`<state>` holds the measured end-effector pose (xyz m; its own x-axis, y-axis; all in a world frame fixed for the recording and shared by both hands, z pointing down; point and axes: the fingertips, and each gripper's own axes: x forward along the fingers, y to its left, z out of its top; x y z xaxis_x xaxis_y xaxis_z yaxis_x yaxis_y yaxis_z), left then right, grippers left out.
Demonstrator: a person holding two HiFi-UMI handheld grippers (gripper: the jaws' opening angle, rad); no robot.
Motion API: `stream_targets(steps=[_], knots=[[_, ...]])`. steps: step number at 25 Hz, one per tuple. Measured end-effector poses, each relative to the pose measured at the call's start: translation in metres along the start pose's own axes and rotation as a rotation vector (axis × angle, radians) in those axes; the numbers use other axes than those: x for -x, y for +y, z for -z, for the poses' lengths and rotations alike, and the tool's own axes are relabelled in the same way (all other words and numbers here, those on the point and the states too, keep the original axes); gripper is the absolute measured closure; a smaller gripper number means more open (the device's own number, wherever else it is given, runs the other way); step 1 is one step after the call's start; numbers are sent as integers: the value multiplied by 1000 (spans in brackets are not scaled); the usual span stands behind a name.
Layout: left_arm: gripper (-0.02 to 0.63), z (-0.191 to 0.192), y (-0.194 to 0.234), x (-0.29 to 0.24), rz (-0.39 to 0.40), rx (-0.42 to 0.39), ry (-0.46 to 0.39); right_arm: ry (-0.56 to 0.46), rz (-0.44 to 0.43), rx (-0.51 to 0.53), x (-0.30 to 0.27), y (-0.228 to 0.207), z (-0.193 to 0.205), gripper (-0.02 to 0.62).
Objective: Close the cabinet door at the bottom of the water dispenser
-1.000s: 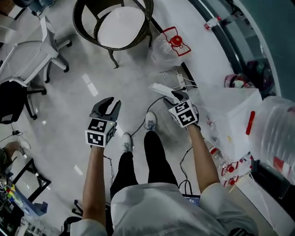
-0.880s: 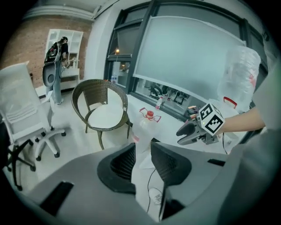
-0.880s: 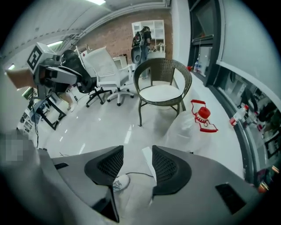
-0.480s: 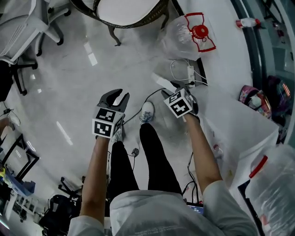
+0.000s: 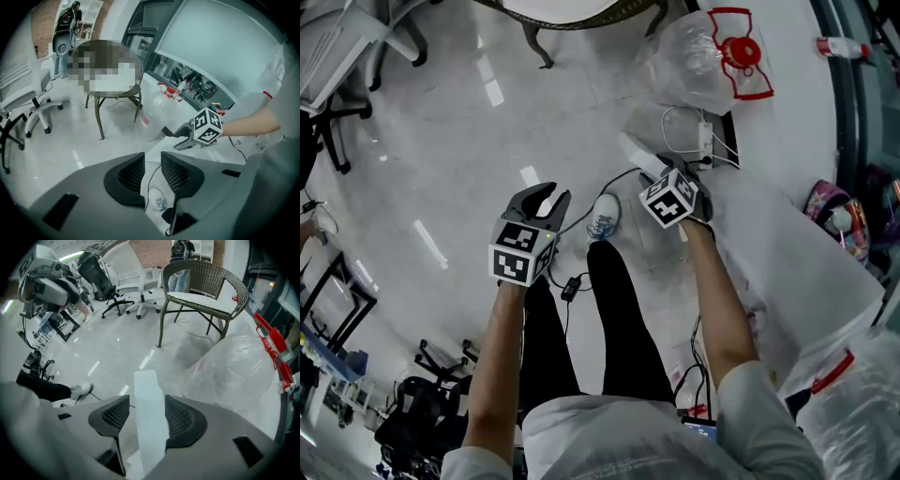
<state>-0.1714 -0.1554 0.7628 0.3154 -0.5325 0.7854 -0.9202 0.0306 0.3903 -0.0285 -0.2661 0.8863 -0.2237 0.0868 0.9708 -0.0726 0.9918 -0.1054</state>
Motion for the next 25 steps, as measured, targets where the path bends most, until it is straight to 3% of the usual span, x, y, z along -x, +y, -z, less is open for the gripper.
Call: stream_targets(steps=[8, 14, 17, 25], knots=[[497, 20, 7, 18, 12, -16, 3, 21, -15, -34, -2, 21, 9, 334], [497, 41, 10, 41, 72, -122, 24, 48, -60, -109, 4, 65, 13, 308], [497, 53, 11, 57, 106, -181, 36, 39, -44, -148, 10, 93, 19, 304], [497, 104, -5, 87, 219, -350, 88, -56, 61, -446, 14, 176, 55, 307]])
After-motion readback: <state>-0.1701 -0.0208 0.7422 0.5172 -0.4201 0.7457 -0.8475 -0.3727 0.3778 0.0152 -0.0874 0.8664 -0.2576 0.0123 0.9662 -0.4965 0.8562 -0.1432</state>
